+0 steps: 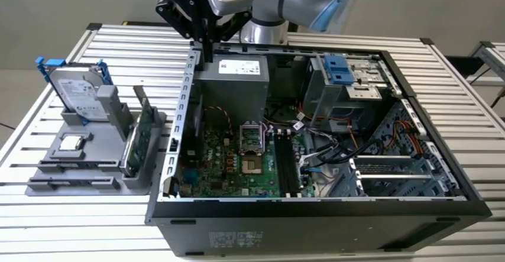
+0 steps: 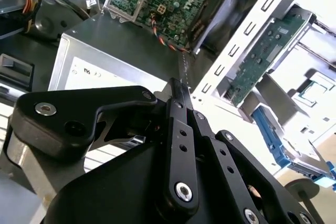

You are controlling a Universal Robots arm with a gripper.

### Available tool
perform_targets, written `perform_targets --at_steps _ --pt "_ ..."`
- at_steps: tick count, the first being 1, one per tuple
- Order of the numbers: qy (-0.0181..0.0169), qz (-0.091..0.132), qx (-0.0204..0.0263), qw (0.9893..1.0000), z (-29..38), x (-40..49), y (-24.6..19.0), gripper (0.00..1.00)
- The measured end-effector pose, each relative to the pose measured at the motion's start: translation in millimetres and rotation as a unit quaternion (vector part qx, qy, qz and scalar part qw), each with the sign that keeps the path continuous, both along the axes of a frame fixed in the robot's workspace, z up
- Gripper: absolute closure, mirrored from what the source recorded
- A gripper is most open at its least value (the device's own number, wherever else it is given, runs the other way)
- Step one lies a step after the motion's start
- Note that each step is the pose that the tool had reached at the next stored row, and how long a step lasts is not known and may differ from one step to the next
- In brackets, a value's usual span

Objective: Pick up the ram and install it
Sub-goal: 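Reach for the ram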

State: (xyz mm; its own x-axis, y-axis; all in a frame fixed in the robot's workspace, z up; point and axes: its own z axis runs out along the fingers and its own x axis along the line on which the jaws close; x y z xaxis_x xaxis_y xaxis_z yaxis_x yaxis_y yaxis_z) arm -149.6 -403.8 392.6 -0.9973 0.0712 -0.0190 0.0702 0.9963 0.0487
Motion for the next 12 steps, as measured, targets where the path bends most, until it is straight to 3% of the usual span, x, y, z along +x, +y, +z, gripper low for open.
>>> perform_targets --at_steps 12 --pt "0.0000 0.000 0.0000 1.0000 0.0 -8.0 -1.6 1.00"
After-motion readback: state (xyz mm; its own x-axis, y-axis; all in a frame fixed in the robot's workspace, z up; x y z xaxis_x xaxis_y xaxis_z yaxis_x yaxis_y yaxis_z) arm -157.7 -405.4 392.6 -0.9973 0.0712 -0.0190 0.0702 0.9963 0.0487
